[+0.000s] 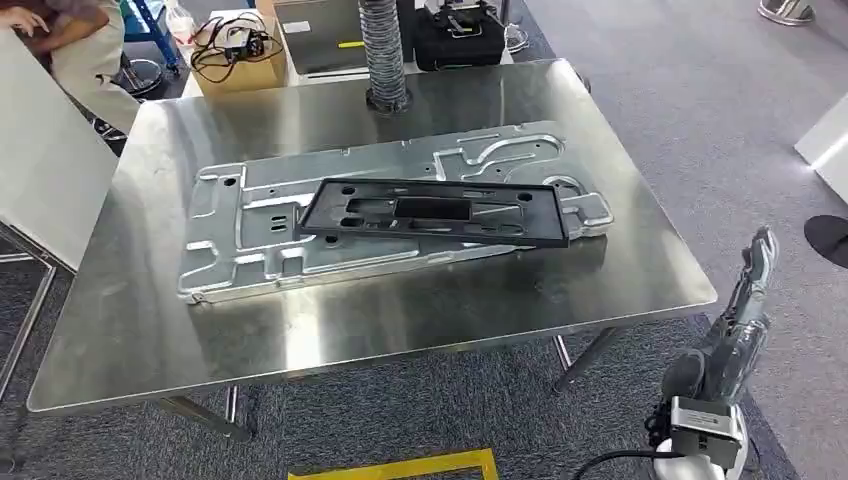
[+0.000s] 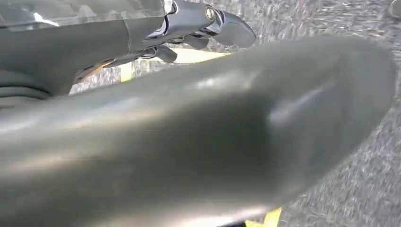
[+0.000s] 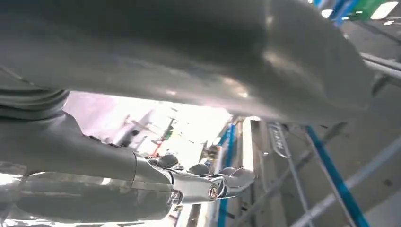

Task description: Take the parts from the cabinet and place them on the table.

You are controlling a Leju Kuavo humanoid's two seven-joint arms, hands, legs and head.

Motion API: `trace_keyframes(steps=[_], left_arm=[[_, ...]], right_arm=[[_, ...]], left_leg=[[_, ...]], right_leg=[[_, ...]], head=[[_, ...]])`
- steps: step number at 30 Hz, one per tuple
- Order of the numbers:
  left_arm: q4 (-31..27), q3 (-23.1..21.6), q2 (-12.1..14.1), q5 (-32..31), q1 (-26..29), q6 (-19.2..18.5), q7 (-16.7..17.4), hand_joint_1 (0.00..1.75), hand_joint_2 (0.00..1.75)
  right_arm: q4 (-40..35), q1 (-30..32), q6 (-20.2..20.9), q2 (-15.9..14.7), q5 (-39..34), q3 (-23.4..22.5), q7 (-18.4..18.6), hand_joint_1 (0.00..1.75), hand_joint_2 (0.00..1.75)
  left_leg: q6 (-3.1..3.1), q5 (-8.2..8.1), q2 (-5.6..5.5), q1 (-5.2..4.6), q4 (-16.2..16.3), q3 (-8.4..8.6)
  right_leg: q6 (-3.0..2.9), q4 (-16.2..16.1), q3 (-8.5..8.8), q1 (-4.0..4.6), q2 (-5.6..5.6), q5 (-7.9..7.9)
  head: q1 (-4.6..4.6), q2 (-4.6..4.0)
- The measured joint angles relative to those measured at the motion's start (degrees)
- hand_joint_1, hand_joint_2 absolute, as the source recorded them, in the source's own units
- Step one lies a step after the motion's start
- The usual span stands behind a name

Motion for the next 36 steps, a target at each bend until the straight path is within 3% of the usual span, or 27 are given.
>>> trace_keyframes(steps=[2,3,7,8,9,11,12,13,14,15,16,17,18,19,22,23,24,26,27,28,29,30,31,32,33,34,36], left_arm=[[0.1,0.0,0.3,0.0,-0.2,0.1,0.0,0.0,0.0],[0.1,0.1,0.4,0.0,-0.3,0.1,0.2,0.0,0.0],[0.1,0.3,0.6,0.0,0.0,-0.2,0.3,0.0,0.0],[0.1,0.4,0.5,0.0,-0.2,-0.3,0.4,0.0,0.0],[0.1,0.4,0.5,0.0,-0.2,-0.3,0.5,0.0,0.0],[0.1,0.6,0.5,0.0,-0.1,-0.3,0.4,0.0,0.0],[0.1,0.7,0.4,0.0,-0.1,-0.3,0.3,0.0,0.0],[0.1,0.7,0.4,0.0,-0.1,-0.3,0.3,0.0,0.0],[0.1,0.8,0.4,0.0,-0.1,-0.3,0.2,0.0,0.0],[0.1,0.8,0.4,0.0,0.0,-0.2,0.1,0.0,0.0],[0.1,0.8,0.3,0.0,0.0,-0.2,0.1,0.0,0.0],[0.1,0.8,0.3,0.0,0.0,-0.2,0.1,0.0,0.0],[0.1,0.8,0.2,0.0,0.0,-0.2,0.1,0.0,0.0],[0.1,0.8,0.1,0.0,0.0,-0.2,0.0,0.0,0.0],[0.1,0.8,-0.2,0.0,0.2,-0.2,0.1,0.0,0.0],[0.1,0.8,-0.2,0.0,0.4,-0.2,0.1,0.0,0.0],[0.1,0.8,-0.4,0.0,0.5,-0.3,0.2,0.0,0.0],[0.1,0.8,-0.5,0.0,0.5,-0.3,0.3,0.0,0.0],[0.1,0.8,-0.5,0.0,0.5,-0.3,0.3,0.0,0.0],[0.1,0.8,-0.6,0.0,0.5,-0.3,0.3,0.0,0.0],[0.1,0.8,-0.6,0.0,0.5,-0.3,0.3,0.0,0.0],[0.1,0.8,-0.7,0.0,0.5,-0.3,0.4,0.0,0.0],[0.1,0.8,-0.7,0.0,0.5,-0.3,0.5,0.0,0.0],[0.1,0.8,-0.7,0.0,0.4,-0.3,0.5,0.0,0.0],[0.1,0.8,-0.8,0.0,0.2,-0.3,0.5,0.0,0.0],[0.1,0.8,-0.8,0.0,-0.1,-0.3,0.4,0.0,0.0],[0.1,0.8,-1.0,0.0,-0.4,-0.3,0.3,0.0,0.0]], right_arm=[[0.0,1.0,0.0,0.2,0.0,-0.9,0.0,0.0,0.0],[0.0,1.7,0.0,0.4,-0.2,-1.5,0.0,0.0,0.0],[0.7,3.7,0.5,0.8,-2.5,-3.4,0.0,0.0,0.0],[1.1,4.2,0.8,0.9,-2.9,-4.0,0.0,0.0,0.0],[1.6,4.7,1.2,0.9,-3.3,-4.6,0.0,0.0,0.0],[2.8,5.1,2.3,1.2,-3.3,-5.6,0.1,0.0,0.0],[3.6,5.4,2.7,1.5,-3.2,-6.2,0.1,0.0,0.0],[4.6,5.9,3.3,1.9,-3.2,-6.8,0.1,0.0,0.0],[5.5,6.4,3.7,2.3,-3.1,-7.5,0.1,0.0,0.0],[6.3,6.8,4.1,2.7,-3.1,-7.9,0.1,0.0,0.0],[6.9,7.2,4.5,3.1,-3.1,-8.3,0.1,0.0,0.0],[7.6,7.5,5.1,3.5,-3.1,-8.7,0.1,0.0,0.0],[8.4,7.6,5.9,4.0,-3.1,-9.2,0.1,0.0,0.0],[9.6,7.7,6.7,4.6,-3.1,-9.9,0.1,0.0,0.0],[13.3,8.6,7.8,6.2,-3.3,-11.4,0.1,0.0,0.0],[14.9,8.5,8.5,6.8,-3.3,-11.9,0.1,0.0,0.0],[16.1,8.5,8.9,7.5,-3.2,-12.4,0.1,0.0,0.0],[17.8,8.7,9.3,8.4,-3.1,-13.0,0.1,0.0,0.0],[18.6,8.7,9.4,8.7,-3.0,-13.2,0.1,0.0,0.0],[19.7,8.6,10.1,9.0,-2.4,-13.5,0.1,0.0,0.0],[21.0,8.4,11.0,9.5,-1.5,-14.1,0.1,0.0,0.0],[23.0,8.1,12.0,10.2,-0.4,-15.0,0.1,0.0,0.0],[25.2,7.8,12.6,10.8,0.5,-16.0,0.1,0.0,0.0],[27.1,7.6,12.7,11.3,1.2,-17.0,0.1,0.0,0.0],[28.8,7.2,12.6,11.7,1.7,-17.6,0.1,0.0,0.0],[31.4,7.1,12.2,12.2,2.2,-18.2,0.1,0.0,0.0],[36.2,6.3,11.5,12.3,2.3,-18.8,0.1,0.0,0.0]], left_leg=[[0.42,2.61,-0.03,0.0,-11.3,7.94],[0.98,1.78,-0.14,-0.39,-12.0,7.8],[2.45,4.24,-0.1,-0.71,-12.5,6.87],[2.84,5.15,0.21,-0.31,-12.8,6.22],[3.22,5.83,0.3,-0.32,-12.8,5.47],[3.48,7.18,0.47,-0.36,-12.8,3.74],[3.49,7.83,0.53,-0.4,-12.7,2.96],[3.42,8.44,0.55,-0.39,-12.6,2.09],[3.3,9.02,0.54,-0.38,-12.5,1.23],[3.16,9.49,0.54,-0.37,-12.2,0.37],[2.98,9.93,0.53,-0.37,-12.0,-0.45],[2.75,10.41,0.53,-0.38,-11.8,-1.17],[2.44,10.83,0.53,-0.44,-11.5,-1.5],[2.07,11.24,0.5,-0.55,-11.5,-1.7],[0.96,12.86,0.48,-0.29,-12.2,-1.57],[0.55,12.95,0.39,-0.25,-12.1,-1.91],[0.36,10.15,0.37,-0.03,-10.7,-2.72],[0.08,2.07,0.35,0.02,-3.0,-4.72],[-0.06,-0.78,0.35,0.02,1.7,-5.57],[-0.12,-1.68,0.35,0.02,5.1,-5.83],[-0.09,-0.69,0.35,0.02,6.7,-5.21],[0.02,1.64,0.35,0.01,6.0,-3.47],[0.2,4.13,0.35,0.0,3.1,-0.62],[0.52,5.35,0.34,-0.02,-1.7,3.25],[1.05,4.18,0.3,-0.15,-7.5,7.77],[1.24,2.01,0.33,-0.5,-13.2,11.2],[1.62,1.65,0.38,-0.73,-14.2,11.04]], right_leg=[[0.32,0.9,-1.23,-0.01,0.09,0.58],[0.72,0.8,-1.28,0.19,0.04,0.97],[2.1,0.4,-1.42,0.02,0.08,2.77],[2.31,0.9,-1.89,-0.33,0.3,2.01],[2.66,2.4,-2.7,-0.33,0.42,-1.07],[3.33,10.6,-4.89,-0.71,0.42,-8.58],[3.58,15.1,-5.73,-0.79,0.41,-10.89],[3.74,18.1,-5.79,-0.86,0.41,-11.34],[3.8,18.4,-4.81,-0.91,0.41,-10.26],[3.76,16.6,-2.76,-0.98,0.41,-8.44],[3.62,12.5,0.51,-1.05,0.41,-6.59],[3.38,6.9,4.62,-1.05,0.41,-5.84],[3.01,1.3,8.7,-1.0,0.42,-7.45],[2.65,-1.2,9.89,-0.55,0.56,-8.03],[1.48,-1.0,8.94,-0.07,0.58,-6.79],[0.89,-1.6,8.37,-0.58,0.43,-5.77],[0.44,-1.7,7.49,-0.49,0.32,-4.97],[-0.03,-1.6,5.53,-0.33,0.31,-3.5],[-0.09,-1.6,4.56,-0.21,0.29,-2.71],[-0.1,-1.4,3.53,-0.12,0.29,-1.98],[-0.08,-1.4,2.56,-0.01,0.28,-1.26],[0.0,-1.2,1.55,0.07,0.28,-0.59],[0.12,-0.9,0.62,0.13,0.28,-0.01],[0.28,-0.5,-0.27,0.2,0.26,0.5],[0.41,-0.1,-0.81,0.19,0.24,1.0],[0.74,0.3,-1.34,0.52,0.25,1.28],[1.39,0.1,-1.36,0.27,-0.06,2.51]], head=[[-0.02,0.0],[0.04,0.04],[-0.22,0.02],[-0.42,0.0],[-0.31,0.04],[0.11,0.02],[0.13,0.0],[0.13,0.02],[0.22,0.0],[0.31,0.0],[0.31,0.0],[0.33,0.0],[0.29,0.02],[0.2,0.0],[0.57,0.0],[0.44,0.0],[0.35,0.0],[0.09,0.0],[0.04,0.0],[0.07,0.0],[0.02,0.0],[0.07,0.0],[0.04,0.0],[0.04,0.0],[0.04,0.0],[0.09,0.0],[0.04,0.0]])
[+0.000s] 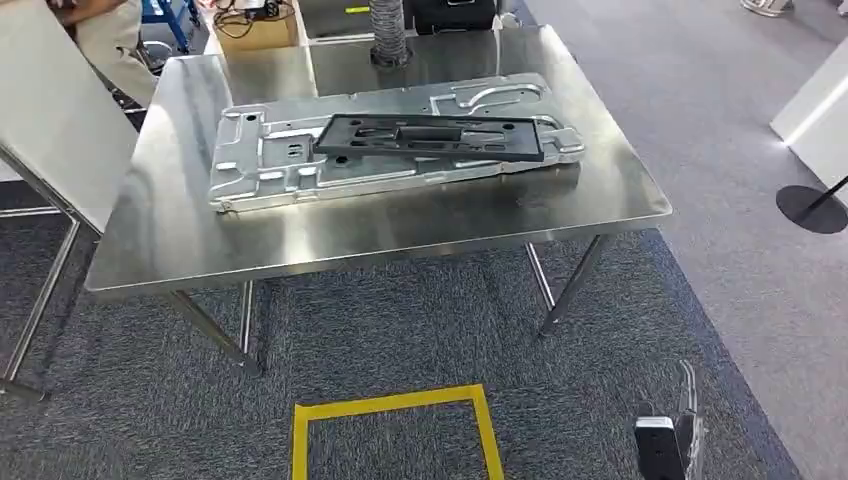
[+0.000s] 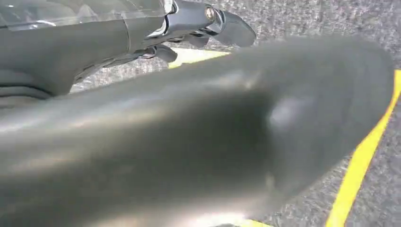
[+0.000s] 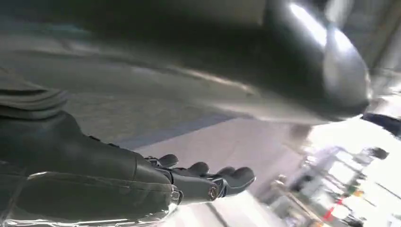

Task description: Take the parts from the cabinet and place them on the table.

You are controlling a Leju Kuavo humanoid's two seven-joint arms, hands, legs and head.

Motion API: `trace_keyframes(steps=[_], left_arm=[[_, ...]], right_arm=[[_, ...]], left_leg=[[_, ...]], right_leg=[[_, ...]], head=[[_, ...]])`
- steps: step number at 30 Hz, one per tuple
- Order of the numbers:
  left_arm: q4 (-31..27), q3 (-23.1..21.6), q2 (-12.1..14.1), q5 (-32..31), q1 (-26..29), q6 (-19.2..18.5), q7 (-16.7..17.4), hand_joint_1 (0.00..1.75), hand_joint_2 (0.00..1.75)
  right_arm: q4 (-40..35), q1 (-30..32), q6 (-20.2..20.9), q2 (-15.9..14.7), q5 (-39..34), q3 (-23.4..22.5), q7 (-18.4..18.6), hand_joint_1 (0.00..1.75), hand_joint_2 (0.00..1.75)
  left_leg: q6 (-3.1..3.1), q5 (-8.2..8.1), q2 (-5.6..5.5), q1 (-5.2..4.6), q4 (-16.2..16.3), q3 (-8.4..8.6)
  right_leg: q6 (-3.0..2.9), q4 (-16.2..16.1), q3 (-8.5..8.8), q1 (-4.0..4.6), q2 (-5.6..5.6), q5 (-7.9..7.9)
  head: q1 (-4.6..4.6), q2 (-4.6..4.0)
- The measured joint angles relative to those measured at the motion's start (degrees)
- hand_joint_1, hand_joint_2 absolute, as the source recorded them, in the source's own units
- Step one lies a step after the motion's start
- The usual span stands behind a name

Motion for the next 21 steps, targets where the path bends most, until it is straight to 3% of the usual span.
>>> trace_keyframes(steps=[2,3,4,5,6,7,8,9,10,11,12,13,14,16,17,18,19,21], left_arm=[[0.0,0.0,-0.2,0.0,0.3,0.1,0.2,0.0,0.0],[0.0,0.0,-0.3,0.0,0.1,0.1,0.3,0.0,0.0],[0.0,0.0,-0.3,0.0,0.1,0.1,0.3,0.0,0.0],[0.0,0.0,-0.4,0.0,0.2,0.1,0.3,0.0,0.0],[0.0,-0.1,-0.5,0.0,0.3,0.1,0.3,0.0,0.0],[0.0,-0.1,-0.5,0.0,0.4,0.1,0.2,0.0,0.0],[0.0,-0.2,-0.6,0.0,0.4,0.1,-0.1,0.0,0.0],[0.0,-0.2,-0.7,0.0,0.4,0.0,-0.5,0.0,0.0],[0.0,-0.4,-0.7,0.0,0.4,-0.1,-0.8,0.0,0.0],[0.0,-0.5,-0.7,0.0,0.5,-0.1,-1.0,0.0,0.0],[0.0,-0.7,-0.7,0.0,0.4,-0.1,-1.1,0.0,0.0],[0.0,-0.8,-0.7,0.0,0.4,-0.1,-1.2,0.0,0.0],[0.0,-1.0,-0.7,0.0,0.3,-0.1,-1.3,0.0,0.0],[0.0,-1.3,-0.7,0.0,0.3,-0.1,-1.3,0.0,0.0],[0.0,-1.5,-0.7,0.0,0.5,-0.1,-1.3,0.0,0.0],[0.0,-1.5,-0.7,0.0,0.6,-0.1,-1.3,0.0,0.0],[0.0,-1.6,-0.8,0.0,0.9,-0.1,-1.3,0.0,0.0],[0.0,-1.7,-0.8,0.0,1.0,-0.1,-1.3,0.0,0.0]], right_arm=[[6.5,-0.8,-0.5,0.0,0.0,-0.8,0.0,0.0,0.0],[10.3,-1.2,-1.0,0.0,-0.3,-1.0,0.0,0.0,0.0],[13.7,-1.5,-1.3,-0.1,-0.8,-1.1,0.0,0.0,0.0],[16.9,-1.8,-1.5,-0.2,-1.1,-1.1,0.0,0.0,0.0],[20.3,-2.6,-1.9,-0.3,-1.2,-1.1,0.0,0.0,0.0],[24.6,-3.7,-2.2,-0.5,-1.2,-1.1,0.0,0.0,0.0],[28.6,-4.2,-2.1,-0.8,-0.9,-1.1,0.0,0.0,0.0],[31.7,-4.4,-2.1,-1.0,-0.4,-1.5,0.0,0.0,0.0],[34.5,-4.9,-2.1,-1.1,0.5,-1.9,0.2,0.0,0.0],[38.0,-5.9,-2.2,-1.4,1.5,-2.1,0.7,0.0,0.0],[41.0,-6.9,-2.3,-1.5,2.3,-2.1,1.3,0.0,0.0],[43.8,-7.6,-2.3,-1.6,3.1,-2.1,2.0,0.0,0.0],[46.4,-8.2,-2.2,-1.6,4.0,-2.1,2.9,0.0,0.0],[50.5,-8.9,-2.1,-1.6,5.2,-1.9,4.9,0.0,0.0],[52.3,-9.0,-2.0,-1.6,5.6,-1.9,6.0,0.0,0.0],[53.7,-9.4,-1.8,-1.5,6.0,-1.8,6.9,0.0,0.0],[55.0,-9.6,-1.3,-1.5,6.5,-1.6,7.8,0.0,0.0],[56.6,-9.7,-0.7,-1.5,7.3,-1.0,9.4,0.0,0.0]], left_leg=[[0.85,1.4,0.14,0.26,-0.2,-0.59],[1.3,2.18,0.5,0.41,-0.2,-1.44],[1.75,2.93,0.47,0.42,-0.2,-2.32],[1.84,3.62,0.46,0.38,-0.2,-3.17],[1.85,4.32,0.48,0.34,-0.1,-4.06],[1.81,5.05,0.59,0.33,0.0,-5.12],[1.71,5.72,0.62,0.33,0.3,-6.27],[1.61,6.28,0.61,0.34,0.8,-7.36],[1.4,6.77,0.56,0.35,1.3,-8.54],[1.17,7.19,0.57,0.41,1.7,-9.51],[0.85,7.51,0.57,0.41,2.3,-10.22],[0.49,7.79,0.53,0.19,2.8,-10.91],[0.04,8.13,0.59,0.19,3.0,-11.16],[-0.67,9.23,0.67,0.4,2.8,-11.28],[-1.11,9.74,0.66,0.31,2.8,-11.48],[-1.31,8.82,0.42,0.71,3.4,-11.98],[-1.57,5.15,0.32,0.73,5.4,-12.91],[-1.97,-2.05,0.29,0.81,13.4,-14.76]], right_leg=[[0.69,-0.4,-0.25,0.04,0.08,1.16],[1.08,0.6,-0.7,-0.35,0.35,-1.21],[1.51,3.2,-1.57,-0.45,0.43,-5.37],[1.88,7.0,-2.43,-0.62,0.43,-9.33],[2.22,11.2,-3.23,-0.72,0.43,-12.31],[2.52,15.5,-3.9,-0.87,0.43,-13.68],[2.72,18.1,-3.86,-1.07,0.43,-12.87],[2.85,18.2,-2.7,-1.28,0.42,-10.64],[2.86,15.9,-0.32,-1.44,0.43,-8.14],[2.82,11.9,2.89,-1.56,0.42,-6.76],[2.71,6.6,6.82,-1.62,0.43,-7.2],[2.41,1.1,10.7,-1.29,0.45,-9.62],[1.68,-1.5,11.65,-1.11,0.47,-10.85],[0.81,-1.0,10.96,-0.76,0.42,-10.2],[0.23,-1.3,10.59,-1.0,0.36,-9.52],[-0.36,-1.5,9.9,-1.14,-0.19,-8.78],[-0.94,-1.5,8.89,-1.01,-0.07,-8.0],[-1.24,-1.5,7.08,-0.7,-0.06,-6.57]], head=[[-0.02,0.0],[-0.28,0.02],[0.22,0.0],[0.37,0.02],[0.35,0.0],[0.37,0.0],[0.35,0.0],[0.39,0.0],[0.37,0.0],[0.35,0.0],[0.35,0.0],[0.42,0.02],[0.26,0.0],[0.35,0.0],[0.31,0.0],[0.48,0.0],[0.26,0.0],[0.0,0.0]])
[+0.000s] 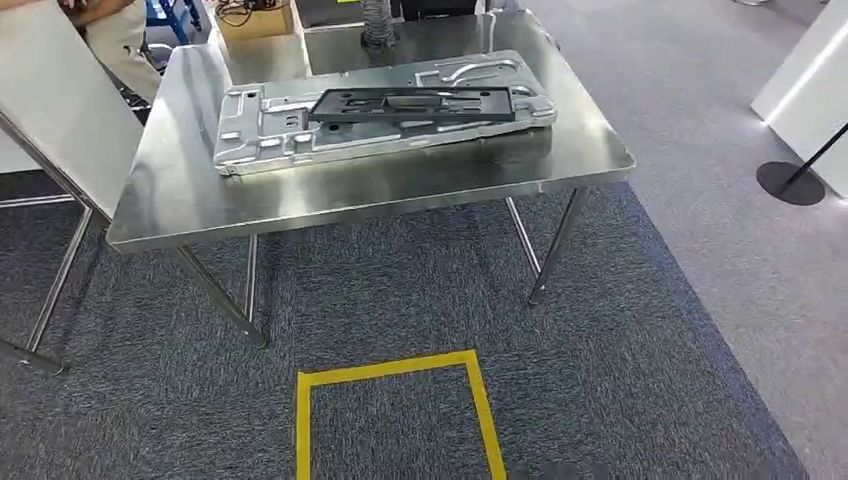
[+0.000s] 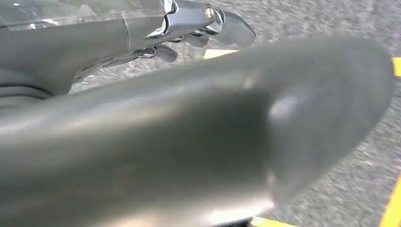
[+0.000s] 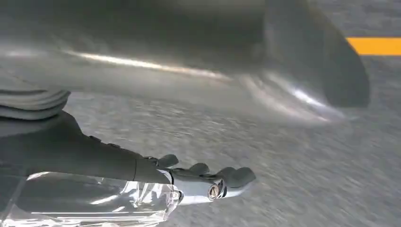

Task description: Take the parts from the cabinet and place them on the table.

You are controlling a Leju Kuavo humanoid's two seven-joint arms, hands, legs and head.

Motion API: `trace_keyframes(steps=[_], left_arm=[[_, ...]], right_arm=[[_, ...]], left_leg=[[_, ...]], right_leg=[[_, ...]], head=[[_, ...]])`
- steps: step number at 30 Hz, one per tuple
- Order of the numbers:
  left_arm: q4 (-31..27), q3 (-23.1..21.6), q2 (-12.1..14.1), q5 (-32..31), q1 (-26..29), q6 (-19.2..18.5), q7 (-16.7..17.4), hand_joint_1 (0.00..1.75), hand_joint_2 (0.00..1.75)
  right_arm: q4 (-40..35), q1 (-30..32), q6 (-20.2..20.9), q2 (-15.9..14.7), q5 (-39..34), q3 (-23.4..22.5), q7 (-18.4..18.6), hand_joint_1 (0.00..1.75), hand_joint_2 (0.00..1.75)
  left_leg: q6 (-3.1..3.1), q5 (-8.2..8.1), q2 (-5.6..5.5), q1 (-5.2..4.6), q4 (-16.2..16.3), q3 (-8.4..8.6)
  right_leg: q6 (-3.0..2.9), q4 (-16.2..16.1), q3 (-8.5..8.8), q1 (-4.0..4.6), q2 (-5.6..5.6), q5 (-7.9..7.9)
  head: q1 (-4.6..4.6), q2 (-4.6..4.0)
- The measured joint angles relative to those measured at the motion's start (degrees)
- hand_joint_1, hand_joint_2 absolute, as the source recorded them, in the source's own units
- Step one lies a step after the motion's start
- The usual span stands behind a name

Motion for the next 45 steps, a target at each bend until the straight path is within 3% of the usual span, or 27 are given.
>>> trace_keyframes(steps=[1,3,5,6,7,8,12,14,16,17,18,20,21,23,24,27,29,31,32,34,36,38,39,41,42,43,45], left_arm=[[0.0,-0.1,0.0,0.0,0.0,0.0,0.0,0.0,0.0],[0.0,-0.4,0.0,0.0,0.0,0.0,0.0,0.0,0.0],[0.0,-0.7,0.0,0.0,0.0,0.0,0.0,0.0,0.0],[0.0,-0.8,0.0,-0.1,-0.1,0.0,0.0,0.0,0.0],[0.0,-0.9,0.2,-0.1,-0.3,0.0,0.0,0.0,0.0],[0.0,-0.9,0.2,-0.1,-0.6,0.0,0.0,0.0,0.0],[0.0,-1.2,0.1,0.0,-0.5,0.0,0.0,0.0,0.0],[0.0,-1.4,0.1,0.0,-0.6,0.0,0.2,0.0,0.0],[0.0,-1.7,0.1,0.0,-0.5,0.0,0.2,0.0,0.0],[0.0,-1.9,0.1,0.0,-0.5,0.0,0.2,0.0,0.0],[0.0,-2.2,0.1,0.0,-0.5,0.0,0.2,0.0,0.0],[0.0,-2.5,0.1,0.0,-0.5,0.0,0.3,0.0,0.0],[0.0,-2.6,0.1,0.0,-0.6,0.0,0.4,0.0,0.0],[0.0,-2.8,0.1,0.0,-0.7,0.0,0.6,0.0,0.0],[0.0,-2.9,0.1,0.0,-0.6,0.0,0.6,0.0,0.0],[0.0,-3.3,0.1,0.0,-0.6,-0.1,0.9,0.0,0.0],[0.0,-3.6,0.0,0.0,-0.4,-0.1,1.1,0.0,0.0],[0.0,-3.8,0.0,0.0,-0.5,0.0,1.2,0.0,0.0],[0.0,-3.8,0.0,0.0,-0.5,0.0,1.5,0.0,0.0],[0.0,-3.8,-0.1,0.0,-0.4,0.2,1.8,0.0,0.0],[0.0,-3.8,-0.1,0.0,-0.5,0.2,1.9,0.0,0.0],[0.0,-3.8,0.0,0.0,-0.7,0.3,2.0,0.0,0.0],[0.0,-3.8,0.0,0.0,-0.8,0.4,2.1,0.0,0.0],[0.0,-3.8,0.0,0.0,-0.8,0.7,2.5,0.0,0.0],[0.0,-3.8,0.0,0.0,-0.5,0.9,2.7,0.0,0.0],[0.0,-3.8,-0.1,0.0,-0.5,0.9,2.8,0.0,0.0],[0.0,-3.8,-0.1,0.0,-0.6,1.0,3.1,0.0,0.0]], right_arm=[[0.7,-0.1,0.7,0.0,0.4,0.2,1.0,0.0,0.0],[1.9,-0.4,1.5,0.0,1.2,0.8,2.4,0.0,0.0],[2.8,-0.6,2.7,0.0,1.8,1.5,4.0,0.0,0.0],[3.1,-0.8,3.1,0.0,2.0,1.7,4.5,0.0,0.0],[3.3,-1.0,4.2,0.1,2.0,2.0,5.5,0.0,0.0],[3.6,-1.1,4.8,0.2,2.0,2.2,5.9,0.0,0.0],[4.3,-1.6,12.4,0.1,1.9,2.5,11.5,0.0,0.0],[4.5,-1.7,17.2,0.1,1.6,2.6,14.7,0.0,0.0],[4.7,-1.8,22.1,0.1,1.1,2.7,18.2,0.0,0.0],[4.7,-1.8,23.7,0.1,0.8,2.7,19.3,0.0,0.0],[4.7,-1.8,24.6,0.1,0.5,2.7,19.8,0.0,0.0],[4.7,-1.9,26.0,0.0,-0.1,2.6,20.9,0.0,0.0],[4.7,-2.0,26.8,0.0,-0.3,2.4,21.4,0.0,0.0],[4.7,-2.4,28.4,-0.1,-0.5,2.3,22.4,0.0,0.0],[4.7,-2.5,28.9,-0.1,-0.6,2.3,22.8,0.0,0.0],[4.8,-2.4,31.6,-0.1,-1.0,2.0,25.3,0.0,0.0],[4.8,-2.6,32.5,-0.1,-1.1,1.7,26.2,0.0,0.0],[4.8,-2.4,33.2,-0.2,-1.4,1.4,26.8,0.0,0.0],[4.8,-2.4,33.6,-0.2,-1.5,1.3,26.8,0.0,0.0],[4.8,-2.4,34.1,-0.2,-1.8,1.0,26.8,0.0,0.0],[4.8,-2.4,34.5,-0.2,-2.0,0.7,26.8,0.0,0.0],[4.8,-2.4,34.5,-0.2,-2.1,0.4,26.7,0.0,0.0],[4.8,-2.4,34.5,-0.2,-2.3,0.3,26.6,0.0,0.0],[4.8,-2.6,34.6,-0.2,-2.5,-0.1,26.5,0.0,0.0],[4.8,-2.6,34.6,-0.2,-2.6,-0.3,26.5,0.0,1.75],[4.8,-2.5,34.7,-0.4,-2.7,-0.4,26.6,0.0,1.75],[4.8,-2.5,35.5,-0.4,-2.9,-0.8,26.8,0.0,1.75]], left_leg=[[-0.12,-2.04,-0.01,0.0,4.1,-0.62],[-0.05,-0.43,-0.01,-0.01,6.9,0.55],[0.39,4.37,-0.03,-0.03,1.1,6.0],[0.78,4.71,-0.05,-0.08,-4.1,9.98],[1.22,2.46,-0.05,-0.27,-9.4,13.68],[1.48,1.34,-0.03,-0.51,-13.2,15.63],[3.54,3.37,0.38,-0.38,-13.7,13.83],[4.33,4.87,0.44,-0.45,-13.7,12.11],[4.36,6.41,0.45,-0.55,-13.6,10.09],[4.26,7.15,0.5,-0.58,-13.3,8.95],[4.11,7.83,0.53,-0.56,-13.0,7.69],[3.78,8.94,0.61,-0.48,-12.2,5.53],[3.6,9.48,0.59,-0.46,-11.7,4.47],[2.95,10.18,0.46,-0.74,-10.6,3.3],[2.54,10.74,0.57,-0.73,-10.6,3.12],[1.45,11.96,0.49,-0.43,-10.8,2.57],[1.16,5.6,0.04,-0.15,-6.6,0.79],[0.75,-0.42,0.0,-0.07,2.0,-1.27],[0.64,-1.2,0.0,-0.01,6.2,-1.99],[0.73,2.74,-0.01,0.0,7.9,-0.65],[1.11,6.41,-0.01,-0.01,0.4,5.3],[1.84,3.75,-0.03,-0.35,-10.8,13.16],[2.11,2.33,0.0,-0.4,-13.2,13.85],[2.63,2.34,-0.01,-0.55,-13.0,13.23],[3.18,2.97,0.09,-0.28,-13.5,13.12],[3.53,3.51,0.26,-0.08,-13.7,12.91],[4.1,4.23,0.26,-0.15,-13.6,11.92]], right_leg=[[-0.06,0.1,-0.96,0.17,-0.02,0.71],[-0.02,0.5,-2.95,0.39,-0.01,1.98],[0.17,1.2,-5.01,0.55,-0.01,3.14],[0.29,1.6,-5.8,0.58,0.03,3.65],[0.55,1.9,-6.23,0.75,0.06,4.06],[0.88,2.1,-6.47,0.8,0.03,4.52],[2.32,1.7,-6.78,0.34,0.08,6.21],[2.75,6.1,-8.29,0.12,0.41,-1.09],[3.31,14.9,-9.9,-0.17,0.44,-7.59],[3.54,18.4,-10.18,-0.29,0.45,-8.04],[3.69,19.7,-9.58,-0.4,0.44,-6.48],[3.68,15.9,-5.34,-0.61,0.44,-1.97],[3.56,10.9,-1.48,-0.71,0.44,-1.14],[3.0,-0.3,6.17,-0.35,0.51,-4.4],[2.39,-0.9,6.21,-0.25,0.45,-4.91],[0.89,-1.0,4.82,-0.3,0.23,-3.25],[-0.07,-1.0,3.11,-0.21,0.02,-2.07],[-0.21,-0.9,1.36,0.03,0.05,-0.75],[-0.18,-0.9,0.36,0.13,0.03,-0.02],[-0.03,-0.5,-1.36,0.21,0.03,1.13],[0.29,0.2,-2.84,0.23,0.06,1.86],[0.75,1.1,-3.54,0.58,0.08,2.23],[1.11,1.3,-3.73,0.63,-0.04,2.47],[1.88,1.2,-4.07,0.42,-0.06,3.2],[2.28,1.2,-4.15,0.64,-0.07,3.51],[2.48,2.1,-4.49,0.23,0.24,2.66],[3.11,9.5,-7.54,0.06,0.42,-2.94]], head=[[-0.06,0.0],[-0.04,0.0],[-0.04,0.0],[-0.07,0.0],[-0.09,0.02],[0.0,0.0],[-0.11,0.0],[0.31,0.0],[0.33,0.0],[0.37,0.0],[0.31,0.0],[0.33,0.0],[0.37,0.0],[0.35,0.0],[0.2,0.02],[0.37,0.0],[0.05,0.0],[-0.07,0.0],[-0.07,0.0],[-0.09,0.0],[-0.11,0.0],[-0.11,0.0],[0.02,0.0],[-0.02,0.0],[-0.04,0.0],[-0.07,0.0],[0.37,0.0]])
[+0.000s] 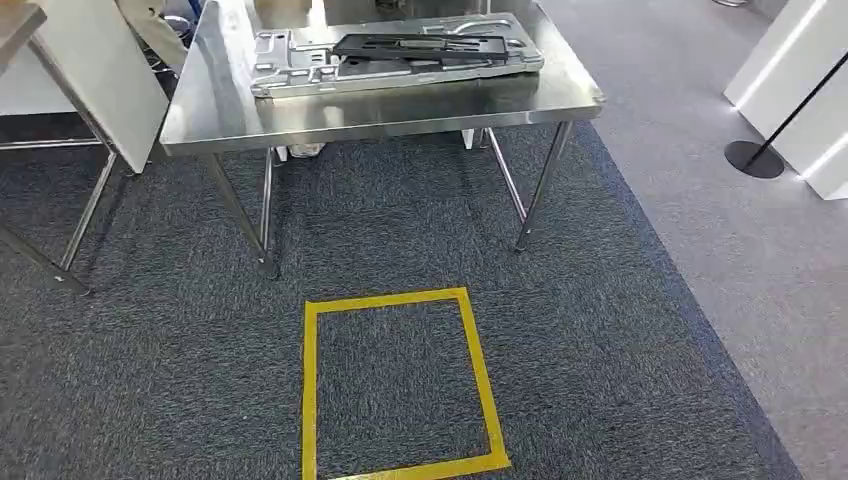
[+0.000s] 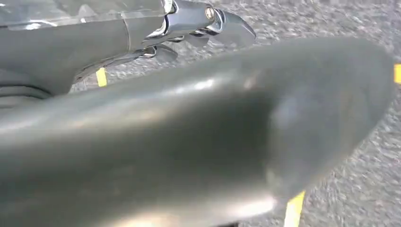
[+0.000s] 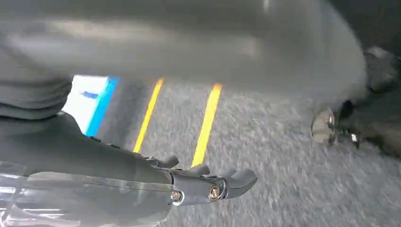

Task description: Take the parts from the cabinet and place them on the table.

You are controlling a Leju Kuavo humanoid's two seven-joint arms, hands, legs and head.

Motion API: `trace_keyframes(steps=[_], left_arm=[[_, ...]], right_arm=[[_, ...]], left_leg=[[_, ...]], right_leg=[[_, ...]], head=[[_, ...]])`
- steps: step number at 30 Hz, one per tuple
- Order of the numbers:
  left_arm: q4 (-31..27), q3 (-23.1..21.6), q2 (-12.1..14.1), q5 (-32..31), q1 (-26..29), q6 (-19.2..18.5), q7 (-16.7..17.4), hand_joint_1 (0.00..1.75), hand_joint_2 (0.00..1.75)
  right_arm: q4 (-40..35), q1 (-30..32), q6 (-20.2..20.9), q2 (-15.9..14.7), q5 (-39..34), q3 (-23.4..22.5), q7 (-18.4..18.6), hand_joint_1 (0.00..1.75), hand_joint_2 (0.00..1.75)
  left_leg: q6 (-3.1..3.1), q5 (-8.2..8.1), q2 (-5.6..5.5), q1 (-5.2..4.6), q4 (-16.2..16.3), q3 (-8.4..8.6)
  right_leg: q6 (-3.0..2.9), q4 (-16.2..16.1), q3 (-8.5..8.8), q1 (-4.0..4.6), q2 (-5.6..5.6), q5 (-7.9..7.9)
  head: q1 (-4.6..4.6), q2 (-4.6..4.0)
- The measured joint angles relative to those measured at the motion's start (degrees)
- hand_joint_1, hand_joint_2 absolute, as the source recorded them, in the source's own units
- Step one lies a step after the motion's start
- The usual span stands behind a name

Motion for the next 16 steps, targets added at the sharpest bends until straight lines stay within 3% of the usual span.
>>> trace_keyframes(steps=[1,2,3,4,7,8,9,11,13,14,15,16], left_arm=[[0.0,0.0,0.0,0.0,0.0,0.0,0.2,0.0,0.0],[0.0,0.1,0.0,0.0,0.1,0.0,0.3,0.0,0.0],[0.0,0.2,0.0,0.0,0.1,0.1,0.4,0.0,0.0],[0.0,0.2,0.0,0.0,0.1,0.2,0.5,0.0,0.0],[0.0,0.3,0.0,0.0,0.1,0.3,0.9,0.0,0.0],[0.0,0.4,0.0,0.0,0.0,0.3,0.9,0.0,0.0],[0.0,0.4,0.0,0.0,-0.1,0.3,0.9,0.0,1.75],[0.0,0.6,0.0,0.0,-0.1,0.3,1.0,0.0,1.75],[0.0,0.7,-0.1,0.0,-0.1,0.3,1.0,0.0,1.75],[0.0,0.8,-0.1,0.0,-0.1,0.3,1.0,0.0,1.75],[0.0,0.9,-0.1,0.0,-0.1,0.3,1.0,0.0,1.75],[0.0,0.9,-0.1,0.0,-0.1,0.4,1.0,0.0,1.75]], right_arm=[[0.0,0.1,0.2,0.0,0.0,-0.2,0.0,0.0,1.75],[0.0,0.2,0.2,0.0,-0.1,-0.3,0.1,0.0,1.75],[0.0,0.2,0.2,0.0,-0.2,-0.4,0.2,0.0,1.75],[0.0,0.2,0.1,0.0,-0.2,-0.6,0.2,0.0,1.75],[0.0,0.2,0.0,-0.1,-0.2,-0.8,0.4,0.0,1.75],[0.0,0.1,0.0,-0.1,-0.2,-0.9,0.5,0.0,1.75],[0.0,0.0,0.0,-0.1,-0.2,-1.0,0.6,0.0,1.75],[0.0,0.1,-0.1,-0.1,-0.2,-1.1,1.0,0.0,1.75],[0.0,0.1,-0.2,-0.1,-0.1,-1.1,1.4,0.0,1.75],[0.0,0.1,-0.1,-0.1,-0.1,-1.2,1.4,0.0,0.0],[0.0,0.1,-0.1,-0.1,-0.2,-1.3,1.2,0.0,0.0],[0.0,0.1,0.0,-0.2,-0.2,-1.5,1.0,0.0,1.75]], left_leg=[[0.07,0.29,0.0,-0.09,0.1,-0.46],[0.02,0.52,0.0,-0.18,0.2,-0.9],[-0.05,0.67,-0.01,-0.2,0.4,-1.28],[-0.07,0.7,-0.01,-0.22,0.7,-1.57],[-0.34,0.55,-0.02,-0.22,1.4,-1.81],[-0.71,0.41,0.0,-0.53,1.7,-2.13],[-1.03,0.39,-0.04,-0.64,2.0,-2.35],[-0.69,0.27,0.0,-0.76,2.1,-2.46],[-0.97,0.46,-0.04,-0.63,2.0,-2.48],[-1.11,0.54,-0.05,-0.57,1.9,-2.47],[-1.18,0.57,-0.05,-0.54,1.8,-2.46],[-1.27,0.61,-0.05,-0.51,1.8,-2.45]], right_leg=[[0.27,5.2,-2.0,-0.09,0.03,-2.6],[0.45,9.3,-3.43,-0.14,0.03,-4.22],[0.55,10.5,-3.62,-0.23,0.02,-4.31],[0.54,9.0,-2.38,-0.31,0.02,-3.27],[0.04,-5.6,6.59,-0.36,0.01,2.62],[-0.43,-8.0,7.79,-0.09,0.02,1.63],[-0.88,-8.2,7.51,0.0,0.09,1.96],[-0.78,-8.4,7.41,-0.1,0.08,2.14],[-1.04,-8.3,7.35,0.13,0.06,2.12],[-1.17,-8.3,7.33,0.19,0.05,2.11],[-1.35,-8.3,7.31,0.23,0.04,2.11],[-1.42,-8.3,7.29,0.24,0.04,2.13]], head=[[-0.07,0.0],[-0.02,0.0],[-0.04,0.0],[-0.04,0.0],[0.0,0.0],[-0.02,0.0],[-0.13,0.0],[-0.11,0.0],[-0.07,0.0],[-0.13,0.0],[-0.11,0.0],[-0.13,0.0]])
